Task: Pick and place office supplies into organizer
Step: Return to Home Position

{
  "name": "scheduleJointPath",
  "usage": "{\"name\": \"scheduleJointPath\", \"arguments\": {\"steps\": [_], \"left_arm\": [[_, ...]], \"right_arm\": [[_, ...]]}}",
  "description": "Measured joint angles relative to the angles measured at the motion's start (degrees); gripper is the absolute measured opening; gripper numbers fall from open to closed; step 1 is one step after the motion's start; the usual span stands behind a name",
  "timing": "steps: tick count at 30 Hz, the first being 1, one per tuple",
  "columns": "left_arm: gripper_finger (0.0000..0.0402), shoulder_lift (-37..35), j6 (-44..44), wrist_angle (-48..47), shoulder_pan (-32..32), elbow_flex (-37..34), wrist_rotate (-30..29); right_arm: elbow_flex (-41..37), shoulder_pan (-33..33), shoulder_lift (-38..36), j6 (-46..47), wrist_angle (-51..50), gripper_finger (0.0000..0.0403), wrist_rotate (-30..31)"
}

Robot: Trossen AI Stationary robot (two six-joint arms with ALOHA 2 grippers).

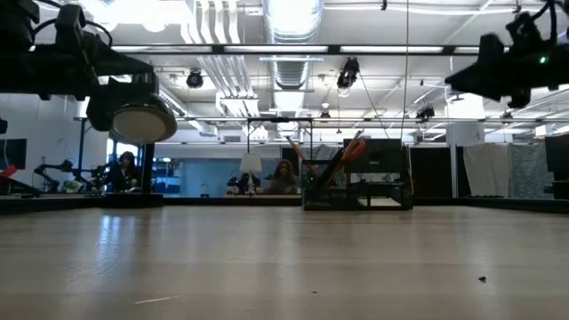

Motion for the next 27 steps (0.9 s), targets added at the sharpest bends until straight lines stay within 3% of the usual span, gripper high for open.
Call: {"name": "scheduleJointPath", "arguments": {"steps": [3,5,12,15,27], "left_arm": [[0.0153,0.39,0.00,-0.70,-0.01,0.00,-0.11],[0.0153,0.60,-0.01,-2.95,-0.01,-0.02,-0.06],[0.0153,2.25,0.00,-3.85,-0.01,-0.04,-0.02],[0.0153,2.85,0.00,-3.93,-0.01,-0.04,-0.01],[0.0153,5.12,0.02,-3.96,0.00,-0.09,0.04]], "right_arm": [[-2.38,0.01,0.20,1.99,-0.27,0.0123,6.43],[-3.10,0.02,0.05,2.83,-3.17,0.0123,7.66],[-3.05,0.02,0.40,-4.07,-5.46,0.0123,4.83],[-3.03,0.02,1.04,-2.20,-5.44,0.0123,1.64],[-3.03,0.02,1.68,1.76,-5.44,0.0123,1.58]]}}
